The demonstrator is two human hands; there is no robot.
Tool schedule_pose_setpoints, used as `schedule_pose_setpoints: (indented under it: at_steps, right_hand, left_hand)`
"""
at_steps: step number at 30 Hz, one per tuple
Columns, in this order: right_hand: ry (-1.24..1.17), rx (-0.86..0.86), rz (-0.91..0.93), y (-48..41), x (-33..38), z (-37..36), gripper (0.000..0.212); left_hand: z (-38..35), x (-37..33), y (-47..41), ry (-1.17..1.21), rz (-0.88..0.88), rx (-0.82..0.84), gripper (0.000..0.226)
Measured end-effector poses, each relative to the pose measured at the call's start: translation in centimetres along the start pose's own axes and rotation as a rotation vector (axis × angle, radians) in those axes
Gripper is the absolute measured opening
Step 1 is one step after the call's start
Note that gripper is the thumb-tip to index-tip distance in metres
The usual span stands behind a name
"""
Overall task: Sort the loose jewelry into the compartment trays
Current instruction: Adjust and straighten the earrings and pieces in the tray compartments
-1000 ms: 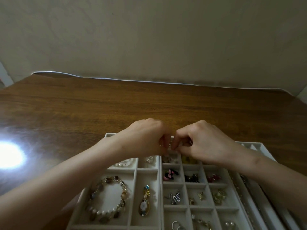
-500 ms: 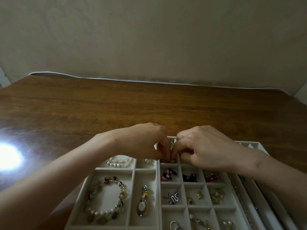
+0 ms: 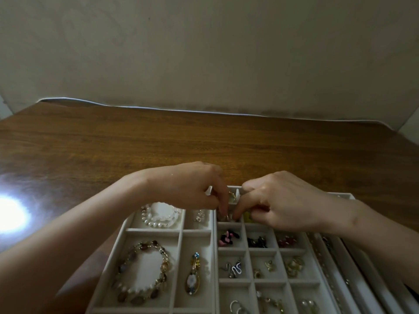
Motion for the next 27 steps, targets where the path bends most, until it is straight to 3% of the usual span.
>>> schedule_pose_setpoints:
  at_steps: [5, 8, 13, 19, 24, 27]
  right_hand:
    - [0.276, -0.037, 0.188, 0.3, -0.2, -0.2, 0.026]
    - [0.320, -0.074, 0.247, 0.5, -0.3, -0.6, 0.027]
    - [0.028, -0.124, 0.189, 1.0, -1.3, 0.3, 0.029]
    - [-0.141, -0.306, 0.034, 1.9, -3.6, 0.9, 0.032]
    - [-0.404, -0.353, -0.048, 3.2, -5.1, 0.9, 0.030]
    - [-0.517, -0.362, -0.071, 3.7, -5.4, 1.2, 0.023]
  left_hand:
    - [-0.1, 0.1, 0.0, -0.016, 0.014, 0.048, 0.024]
    - [0.2, 0.4, 0.2, 0.005, -0.001, 0.029, 0.028]
    - [0.1, 0.9, 0.2, 0.077, -0.049, 0.007, 0.032]
    - [-0.6, 0.7, -0.1, 0.052, -0.095, 0.033, 0.039]
    - [-1.1, 0.8, -0.4, 0.041, -0.118, 0.043, 0.035]
    - [-0.8, 0.8, -0.3, 0.068, -0.143, -0.014, 0.020]
Point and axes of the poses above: each hand's wrist, its own y-axis away from the middle knuckle, its own z-axis out of the back of the hand, x = y × z, the point moved 2 cm from there along -y, towards the middle knuckle, and after that the axes turned 7 degrees about -z, right-handed, at the moved point
